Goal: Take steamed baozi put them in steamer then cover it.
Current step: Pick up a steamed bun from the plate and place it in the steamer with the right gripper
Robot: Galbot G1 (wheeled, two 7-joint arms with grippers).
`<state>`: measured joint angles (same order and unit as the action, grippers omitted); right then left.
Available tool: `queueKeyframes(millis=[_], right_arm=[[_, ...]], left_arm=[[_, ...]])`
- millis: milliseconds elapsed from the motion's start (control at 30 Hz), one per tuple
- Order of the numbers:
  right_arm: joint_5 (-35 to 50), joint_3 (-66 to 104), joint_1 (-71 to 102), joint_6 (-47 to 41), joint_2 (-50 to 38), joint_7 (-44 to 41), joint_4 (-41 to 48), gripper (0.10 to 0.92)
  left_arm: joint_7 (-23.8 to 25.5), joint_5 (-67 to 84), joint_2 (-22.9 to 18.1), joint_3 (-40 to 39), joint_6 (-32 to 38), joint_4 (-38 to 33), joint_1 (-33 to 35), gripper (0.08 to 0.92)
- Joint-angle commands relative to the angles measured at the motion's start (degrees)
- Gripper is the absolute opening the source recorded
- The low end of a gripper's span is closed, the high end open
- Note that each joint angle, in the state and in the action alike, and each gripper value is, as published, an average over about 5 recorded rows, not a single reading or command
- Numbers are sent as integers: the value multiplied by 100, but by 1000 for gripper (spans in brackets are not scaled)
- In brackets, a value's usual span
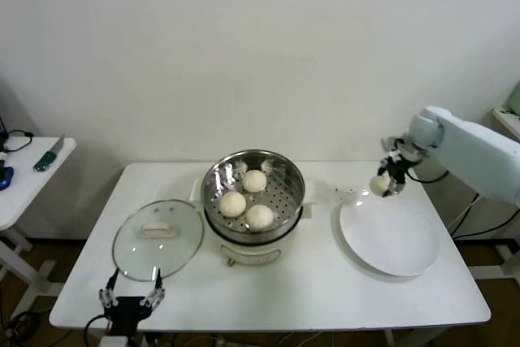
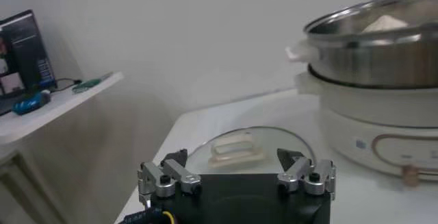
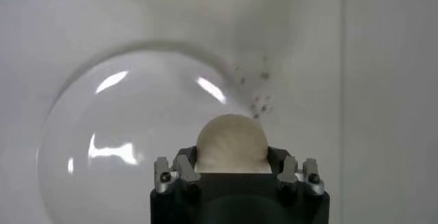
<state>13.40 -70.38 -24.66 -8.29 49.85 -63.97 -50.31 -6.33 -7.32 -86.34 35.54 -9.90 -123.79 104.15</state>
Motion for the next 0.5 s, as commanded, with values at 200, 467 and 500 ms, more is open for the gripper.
queueKeyframes(millis=[200, 467, 500], right_arm=[[3687, -2194, -2379, -860, 2026, 304, -260, 679], [4381, -2439, -2315, -1143, 2754, 598, -449, 681], [4391, -2478, -2294, -1156, 2803, 622, -465, 682]], left_arm=[[140, 21, 70, -160, 5, -174, 123, 823], [163, -91, 252, -265, 95, -187, 138, 823], [162, -115, 261, -265, 101, -176, 126, 823]])
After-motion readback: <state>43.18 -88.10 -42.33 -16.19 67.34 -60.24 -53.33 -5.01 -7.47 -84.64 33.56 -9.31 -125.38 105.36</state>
